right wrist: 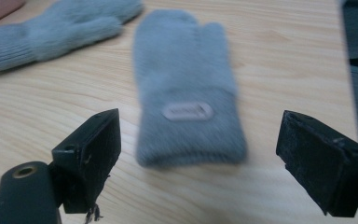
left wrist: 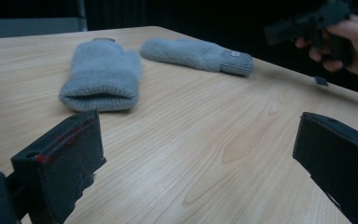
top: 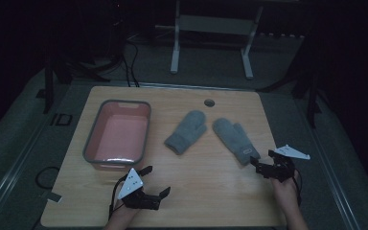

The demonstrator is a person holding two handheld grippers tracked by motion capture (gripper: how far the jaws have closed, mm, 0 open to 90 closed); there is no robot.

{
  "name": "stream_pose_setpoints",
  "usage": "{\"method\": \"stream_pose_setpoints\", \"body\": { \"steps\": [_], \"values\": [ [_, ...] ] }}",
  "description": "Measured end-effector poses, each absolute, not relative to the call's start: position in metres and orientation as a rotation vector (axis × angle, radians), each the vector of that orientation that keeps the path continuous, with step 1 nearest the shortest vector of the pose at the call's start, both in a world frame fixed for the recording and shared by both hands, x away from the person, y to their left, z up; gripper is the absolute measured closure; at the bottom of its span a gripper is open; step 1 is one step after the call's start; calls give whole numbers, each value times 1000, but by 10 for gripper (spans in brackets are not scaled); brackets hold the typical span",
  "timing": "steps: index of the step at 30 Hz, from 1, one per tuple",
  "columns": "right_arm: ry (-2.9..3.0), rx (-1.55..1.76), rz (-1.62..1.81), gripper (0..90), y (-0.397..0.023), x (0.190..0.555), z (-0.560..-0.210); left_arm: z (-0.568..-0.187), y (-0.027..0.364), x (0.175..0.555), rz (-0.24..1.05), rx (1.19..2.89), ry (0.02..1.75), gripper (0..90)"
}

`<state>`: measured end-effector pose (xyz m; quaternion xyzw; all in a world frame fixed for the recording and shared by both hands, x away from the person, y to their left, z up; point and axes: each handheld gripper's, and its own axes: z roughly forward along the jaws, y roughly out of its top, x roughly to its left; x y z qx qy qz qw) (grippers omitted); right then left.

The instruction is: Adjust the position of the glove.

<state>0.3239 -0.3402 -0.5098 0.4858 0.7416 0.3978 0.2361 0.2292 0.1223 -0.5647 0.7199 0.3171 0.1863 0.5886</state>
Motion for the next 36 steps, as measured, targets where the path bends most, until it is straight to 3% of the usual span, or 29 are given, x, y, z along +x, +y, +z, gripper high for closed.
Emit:
{"method": "stream_pose_setpoints", "body": {
  "steps": [17,31,36],
  "values": [
    [2160,1032,1178,125,-264,379,-466,-564,119,228,380,1685,740,20],
    [2278,1013,1234,136,-200,435,-467,-564,117,227,379,1712,748,20],
    [2342,940,1156,232,-178,455,-477,-564,117,227,388,1724,754,20]
  ]
}}
